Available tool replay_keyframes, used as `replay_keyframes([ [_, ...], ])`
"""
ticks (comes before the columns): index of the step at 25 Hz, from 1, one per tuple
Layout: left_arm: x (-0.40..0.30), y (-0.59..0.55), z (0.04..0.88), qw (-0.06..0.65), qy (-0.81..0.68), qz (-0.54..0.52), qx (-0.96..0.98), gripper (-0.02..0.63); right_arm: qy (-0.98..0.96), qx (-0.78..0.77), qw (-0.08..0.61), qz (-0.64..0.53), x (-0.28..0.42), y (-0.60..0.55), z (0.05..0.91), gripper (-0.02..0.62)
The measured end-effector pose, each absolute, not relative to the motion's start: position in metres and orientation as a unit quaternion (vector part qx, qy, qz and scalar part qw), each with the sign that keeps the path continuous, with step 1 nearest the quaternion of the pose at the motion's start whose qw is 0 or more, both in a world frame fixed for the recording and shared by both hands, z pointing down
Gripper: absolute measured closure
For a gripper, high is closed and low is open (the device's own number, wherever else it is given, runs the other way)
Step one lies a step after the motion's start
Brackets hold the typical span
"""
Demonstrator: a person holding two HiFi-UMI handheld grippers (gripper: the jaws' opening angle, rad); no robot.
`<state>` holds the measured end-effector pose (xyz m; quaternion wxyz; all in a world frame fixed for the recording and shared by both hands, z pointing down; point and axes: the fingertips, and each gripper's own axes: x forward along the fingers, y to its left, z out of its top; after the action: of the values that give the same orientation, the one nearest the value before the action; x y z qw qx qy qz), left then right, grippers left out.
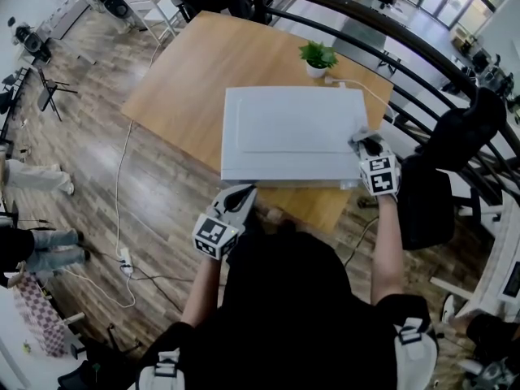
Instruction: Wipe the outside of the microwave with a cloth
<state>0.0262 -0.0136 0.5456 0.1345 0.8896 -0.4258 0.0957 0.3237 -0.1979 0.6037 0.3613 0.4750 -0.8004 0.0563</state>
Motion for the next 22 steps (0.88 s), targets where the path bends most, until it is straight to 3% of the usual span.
replay_keyframes([
  [12, 0.005, -0.033, 0.541, 0.137, -0.406, 0.095, 0.898, 0.606, -0.784, 0.495, 0.371, 0.062, 0.312, -0.192, 0.602, 0.58],
  [22, -0.003, -0.044, 0.54, 0.14, -0.394, 0.09, 0.904, 0.606, -0.798, 0.472, 0.371, 0.056, 0.256, -0.183, 0.602, 0.58],
])
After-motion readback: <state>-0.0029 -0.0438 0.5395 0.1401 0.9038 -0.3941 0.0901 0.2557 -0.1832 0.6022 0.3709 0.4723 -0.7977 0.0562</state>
